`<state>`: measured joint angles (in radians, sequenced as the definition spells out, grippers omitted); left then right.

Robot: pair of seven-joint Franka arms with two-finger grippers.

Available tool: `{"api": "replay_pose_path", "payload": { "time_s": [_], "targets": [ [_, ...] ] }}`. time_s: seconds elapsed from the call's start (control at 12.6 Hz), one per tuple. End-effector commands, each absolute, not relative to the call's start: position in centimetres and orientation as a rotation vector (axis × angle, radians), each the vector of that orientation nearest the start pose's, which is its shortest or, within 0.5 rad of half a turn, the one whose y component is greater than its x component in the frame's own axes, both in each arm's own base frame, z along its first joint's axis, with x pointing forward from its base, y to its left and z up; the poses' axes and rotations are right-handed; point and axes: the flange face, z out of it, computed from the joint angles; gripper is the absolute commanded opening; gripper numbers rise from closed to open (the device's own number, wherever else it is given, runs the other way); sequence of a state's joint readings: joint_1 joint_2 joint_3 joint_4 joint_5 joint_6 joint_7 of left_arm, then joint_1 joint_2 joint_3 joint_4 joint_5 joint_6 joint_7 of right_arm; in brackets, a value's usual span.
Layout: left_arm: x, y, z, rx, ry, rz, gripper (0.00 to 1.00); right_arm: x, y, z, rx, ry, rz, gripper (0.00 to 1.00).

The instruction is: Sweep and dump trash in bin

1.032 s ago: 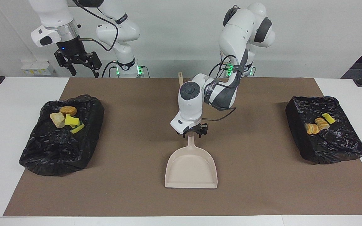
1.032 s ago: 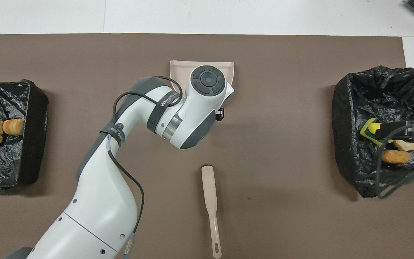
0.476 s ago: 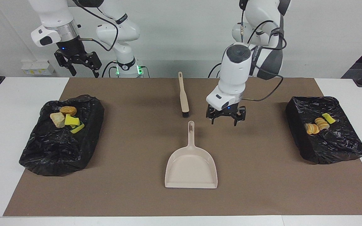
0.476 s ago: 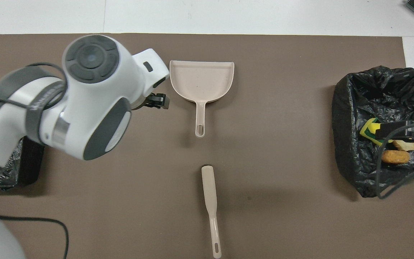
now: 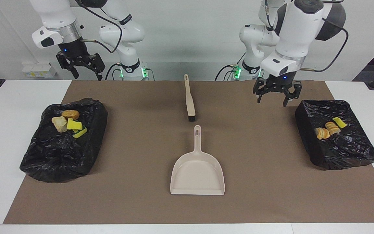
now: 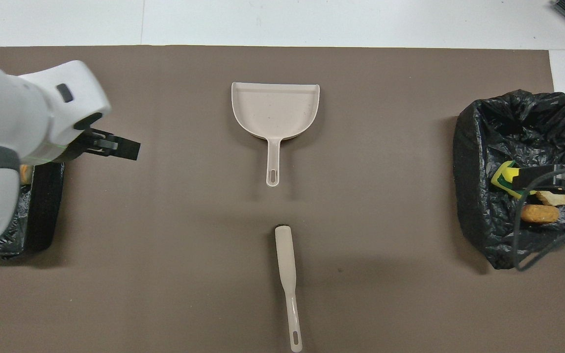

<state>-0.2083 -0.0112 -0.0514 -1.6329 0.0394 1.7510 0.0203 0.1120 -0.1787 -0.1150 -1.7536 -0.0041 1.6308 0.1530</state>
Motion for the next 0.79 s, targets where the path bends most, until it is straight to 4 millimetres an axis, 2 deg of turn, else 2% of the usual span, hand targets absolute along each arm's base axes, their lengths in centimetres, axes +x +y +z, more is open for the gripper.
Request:
{"api": "replay_pose_path", "payload": {
  "time_s": [0.0,0.08,0.24,0.4,0.71],
  "targets": [
    [53.8,-10.0,65.4,-3.140,0.419,-0.166,1.00,50.3,-1.1,63.7,-3.112,0.220,-0.066,1.00],
    [53.7,-8.6,67.2,-3.157,0.417,-0.158,1.00,50.3,-1.0,63.7,-3.113,0.218,-0.066,1.00],
    [54.3,-6.8,68.0,-3.166,0.434,-0.098,1.00,50.3,-1.0,63.7,-3.113,0.218,-0.066,1.00],
    [55.1,-6.4,68.6,-3.165,0.425,-0.068,1.00,50.3,-1.1,63.7,-3.112,0.220,-0.066,1.00],
    [54.7,-6.7,69.2,-3.154,0.433,-0.092,1.00,50.3,-1.0,63.7,-3.113,0.218,-0.066,1.00]
  ]
}}
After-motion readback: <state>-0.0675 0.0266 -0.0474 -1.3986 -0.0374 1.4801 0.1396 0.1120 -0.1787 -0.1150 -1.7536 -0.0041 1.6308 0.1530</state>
